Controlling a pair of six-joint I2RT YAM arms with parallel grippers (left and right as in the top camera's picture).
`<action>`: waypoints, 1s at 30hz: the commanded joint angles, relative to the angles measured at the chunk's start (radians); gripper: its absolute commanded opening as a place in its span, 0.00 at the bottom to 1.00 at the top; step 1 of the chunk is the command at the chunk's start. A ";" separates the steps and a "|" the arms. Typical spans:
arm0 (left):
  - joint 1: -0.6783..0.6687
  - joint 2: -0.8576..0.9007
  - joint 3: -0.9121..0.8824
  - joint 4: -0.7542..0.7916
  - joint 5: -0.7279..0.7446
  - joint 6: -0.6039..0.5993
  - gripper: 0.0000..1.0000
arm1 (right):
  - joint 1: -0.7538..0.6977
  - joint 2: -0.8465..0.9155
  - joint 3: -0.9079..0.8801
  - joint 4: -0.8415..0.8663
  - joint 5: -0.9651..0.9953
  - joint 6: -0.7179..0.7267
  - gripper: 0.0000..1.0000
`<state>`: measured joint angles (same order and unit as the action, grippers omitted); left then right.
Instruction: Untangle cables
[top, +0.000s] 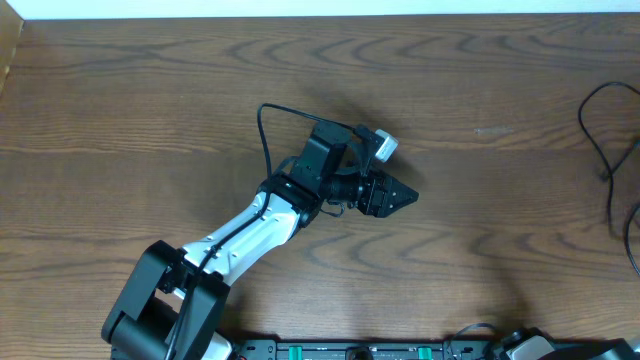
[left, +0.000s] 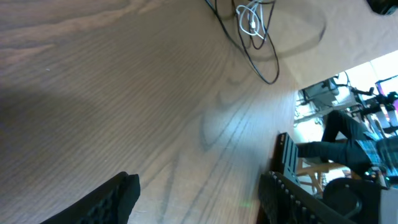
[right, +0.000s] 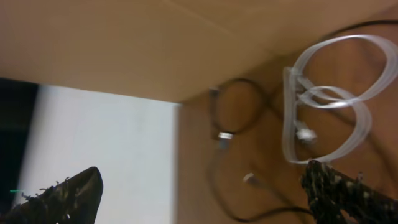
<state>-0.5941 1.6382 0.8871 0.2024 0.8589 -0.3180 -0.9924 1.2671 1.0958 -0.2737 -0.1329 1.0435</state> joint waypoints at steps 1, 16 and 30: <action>-0.002 0.004 0.034 0.002 0.035 -0.002 0.67 | 0.021 0.051 0.004 -0.045 -0.019 -0.180 0.99; -0.001 0.004 0.034 0.001 0.035 -0.002 0.66 | 0.465 0.314 0.002 -0.458 0.156 -0.262 0.99; 0.006 0.004 0.034 -0.014 0.031 -0.002 0.66 | 0.589 0.353 -0.010 -0.546 0.156 -0.466 0.87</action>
<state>-0.5919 1.6382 0.8871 0.1890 0.8742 -0.3180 -0.4290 1.6081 1.0946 -0.8146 -0.0021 0.6594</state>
